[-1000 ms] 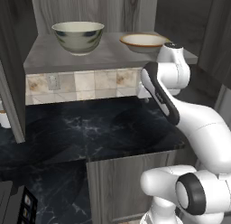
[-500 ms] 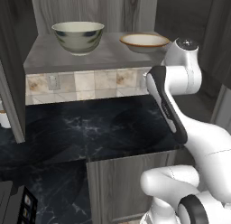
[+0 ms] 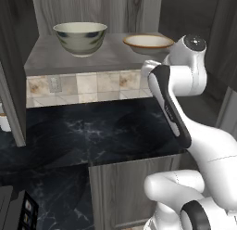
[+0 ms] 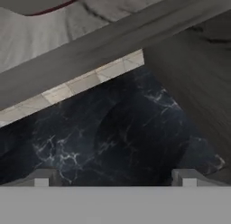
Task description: Pick up the bowls from the cabinet and place each bowl in front of a stool on the dining counter.
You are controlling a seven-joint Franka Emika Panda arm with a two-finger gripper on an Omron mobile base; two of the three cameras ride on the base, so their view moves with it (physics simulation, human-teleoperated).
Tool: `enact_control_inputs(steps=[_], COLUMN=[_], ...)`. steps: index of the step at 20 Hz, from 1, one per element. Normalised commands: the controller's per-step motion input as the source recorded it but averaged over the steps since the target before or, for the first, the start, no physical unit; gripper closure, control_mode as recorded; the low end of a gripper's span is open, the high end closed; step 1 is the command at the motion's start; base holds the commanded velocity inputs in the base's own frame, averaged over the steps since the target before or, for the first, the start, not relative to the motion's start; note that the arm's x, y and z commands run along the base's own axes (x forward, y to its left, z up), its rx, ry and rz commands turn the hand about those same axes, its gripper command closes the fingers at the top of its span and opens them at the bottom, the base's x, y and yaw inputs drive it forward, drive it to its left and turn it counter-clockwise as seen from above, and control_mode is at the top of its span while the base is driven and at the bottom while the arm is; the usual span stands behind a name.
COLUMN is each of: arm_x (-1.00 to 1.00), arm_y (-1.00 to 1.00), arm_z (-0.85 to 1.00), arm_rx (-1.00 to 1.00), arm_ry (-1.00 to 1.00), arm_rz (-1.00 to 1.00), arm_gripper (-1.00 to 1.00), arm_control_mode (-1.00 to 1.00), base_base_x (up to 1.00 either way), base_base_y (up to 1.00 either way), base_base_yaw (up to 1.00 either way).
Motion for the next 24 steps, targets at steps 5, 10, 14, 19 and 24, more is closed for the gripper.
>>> enact_control_inputs(steps=[5, 10, 14, 19, 24], arm_x=[0.11, 0.39, 0.31, 0.31, 0.19], arm_y=[0.0, 0.0, 0.0, 0.0, 0.0], arm_z=[0.59, 0.47, 0.26, 0.12, 0.16], arm_rx=[-0.06, -0.1, -0.07, -0.01, 0.01], arm_ry=[0.0, -0.04, -0.17, -0.05, -0.01], arm_rz=[-0.02, 0.0, 0.0, -0.01, -0.07], arm_gripper=[-1.0, -1.0, -1.0, -1.0, -1.0], arm_control_mode=[-1.0, -1.0, -1.0, -1.0, -1.0], base_base_x=[0.0, 0.0, 0.0, 0.0, 0.0], base_base_y=[0.0, 0.0, 0.0, 0.0, 0.0], base_base_yaw=[0.0, 0.0, 0.0, 0.0, 0.0])
